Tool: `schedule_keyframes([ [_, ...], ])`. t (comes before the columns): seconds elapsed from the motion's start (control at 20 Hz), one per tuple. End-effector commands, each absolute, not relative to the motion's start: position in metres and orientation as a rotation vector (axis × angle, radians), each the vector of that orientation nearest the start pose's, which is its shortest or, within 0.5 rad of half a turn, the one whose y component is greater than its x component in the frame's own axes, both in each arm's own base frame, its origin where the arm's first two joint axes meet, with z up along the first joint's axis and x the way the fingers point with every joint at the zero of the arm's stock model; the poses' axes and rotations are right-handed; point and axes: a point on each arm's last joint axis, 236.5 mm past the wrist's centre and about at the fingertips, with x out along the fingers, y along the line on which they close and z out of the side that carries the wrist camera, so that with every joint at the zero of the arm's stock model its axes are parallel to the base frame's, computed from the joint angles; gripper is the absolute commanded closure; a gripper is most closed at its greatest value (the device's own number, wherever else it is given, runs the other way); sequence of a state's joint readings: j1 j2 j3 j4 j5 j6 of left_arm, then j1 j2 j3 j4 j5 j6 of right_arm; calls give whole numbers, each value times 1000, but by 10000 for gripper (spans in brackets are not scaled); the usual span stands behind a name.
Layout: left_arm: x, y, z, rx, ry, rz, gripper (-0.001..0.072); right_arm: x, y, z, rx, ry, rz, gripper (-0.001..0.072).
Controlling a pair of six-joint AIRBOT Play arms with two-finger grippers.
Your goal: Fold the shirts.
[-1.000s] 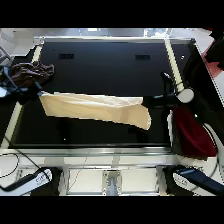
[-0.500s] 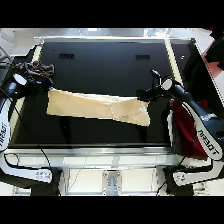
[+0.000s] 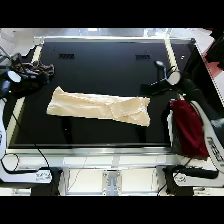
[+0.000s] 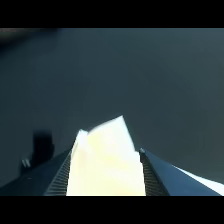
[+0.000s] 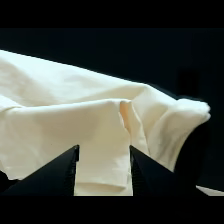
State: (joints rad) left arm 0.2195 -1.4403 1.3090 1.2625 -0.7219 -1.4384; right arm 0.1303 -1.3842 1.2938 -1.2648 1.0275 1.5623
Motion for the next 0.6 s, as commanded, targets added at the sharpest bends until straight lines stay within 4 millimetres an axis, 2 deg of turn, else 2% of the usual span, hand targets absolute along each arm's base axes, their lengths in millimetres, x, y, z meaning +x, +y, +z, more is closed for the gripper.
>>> schedule_keyframes([
  [0.0,503,26,106,-115,732,-100,235,420,63,87,182,1048,151,320],
  [0.1,492,-21,102,-57,823,-232,244,406,39,78,320,1088,104,318],
  [0.2,490,-68,93,-18,887,-339,244,395,37,52,466,1122,135,314],
  [0.25,488,-93,84,8,925,-394,245,392,41,38,524,1123,160,271],
  [0.35,480,-139,55,49,1029,-499,245,381,45,2,629,1157,164,115],
  [0.45,469,-171,20,94,1146,-572,245,362,51,-37,674,1246,163,115],
  [0.55,461,-187,-12,146,1250,-596,245,359,68,-59,732,1287,230,114],
])
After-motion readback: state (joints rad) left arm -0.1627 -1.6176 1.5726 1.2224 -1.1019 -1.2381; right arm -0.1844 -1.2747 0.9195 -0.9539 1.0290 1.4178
